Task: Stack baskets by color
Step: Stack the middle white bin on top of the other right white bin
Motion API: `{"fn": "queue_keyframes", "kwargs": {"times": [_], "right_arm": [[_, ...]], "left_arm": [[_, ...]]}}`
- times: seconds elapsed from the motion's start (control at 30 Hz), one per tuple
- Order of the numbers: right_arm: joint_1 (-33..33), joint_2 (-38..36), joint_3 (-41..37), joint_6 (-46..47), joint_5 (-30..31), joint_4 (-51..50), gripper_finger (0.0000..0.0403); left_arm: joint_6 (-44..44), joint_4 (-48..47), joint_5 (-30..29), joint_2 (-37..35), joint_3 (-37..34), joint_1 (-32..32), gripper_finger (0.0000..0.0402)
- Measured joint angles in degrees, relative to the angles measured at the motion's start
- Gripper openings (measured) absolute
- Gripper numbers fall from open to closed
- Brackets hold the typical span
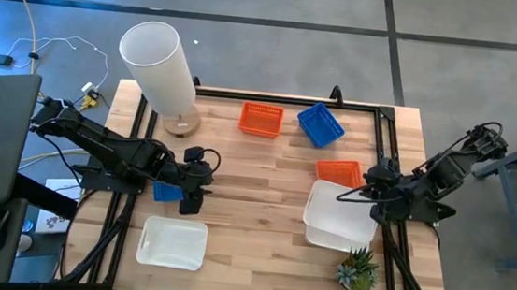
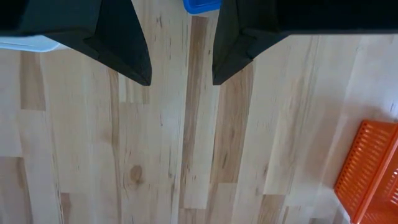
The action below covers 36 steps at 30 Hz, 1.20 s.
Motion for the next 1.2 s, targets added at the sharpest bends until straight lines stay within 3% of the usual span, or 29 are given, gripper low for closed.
{"fn": "queue_keyframes", "kwargs": {"times": [0.33,0.8,1.2], "right_arm": [[-0.17,-0.47,-1.57,-5.28,-2.78,2.85,0.0],[-0.33,3.09,-1.57,-5.5,-3.97,2.8,0.0],[-8.17,7.89,-1.57,-11.07,-6.43,4.42,0.0]], "left_arm": [[-0.03,1.74,-0.01,0.0,0.0,0.09,0.0158],[-0.01,3.41,-0.25,0.0,0.0,0.07,0.0158],[0.16,3.41,-1.33,0.0,0.0,0.04,0.0158]]}}
